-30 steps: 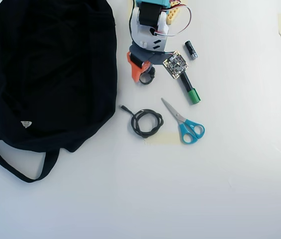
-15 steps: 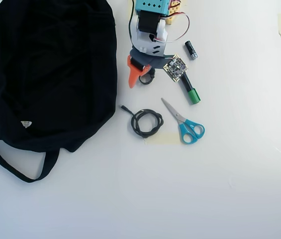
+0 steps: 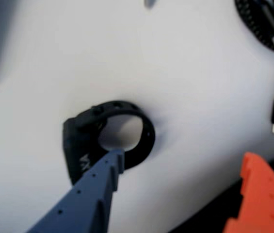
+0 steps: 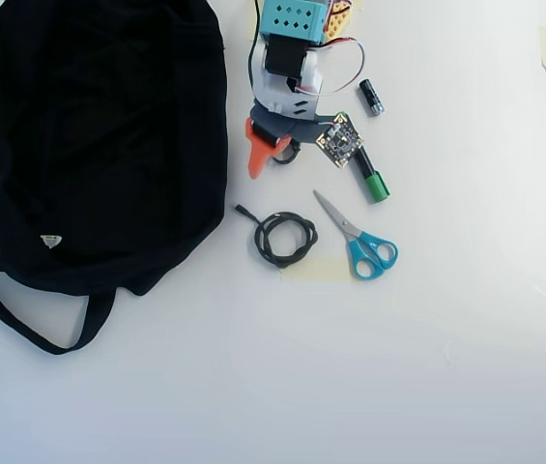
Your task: Put the bike light into the black bag
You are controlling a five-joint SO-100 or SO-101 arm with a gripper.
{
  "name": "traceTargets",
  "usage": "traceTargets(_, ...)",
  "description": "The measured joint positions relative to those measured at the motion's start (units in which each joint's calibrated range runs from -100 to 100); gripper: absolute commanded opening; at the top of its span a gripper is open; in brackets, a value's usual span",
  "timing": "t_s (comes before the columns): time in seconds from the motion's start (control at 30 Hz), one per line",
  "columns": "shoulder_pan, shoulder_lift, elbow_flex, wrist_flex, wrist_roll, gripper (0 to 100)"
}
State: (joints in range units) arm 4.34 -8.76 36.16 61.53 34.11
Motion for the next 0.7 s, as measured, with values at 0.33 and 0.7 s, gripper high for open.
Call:
traceTargets(0.33, 0.0, 8.4, -4.2, 0.0, 0.0, 31)
traceTargets(0.7, -0.4, 11.2, -2.8, 0.0, 0.0, 31)
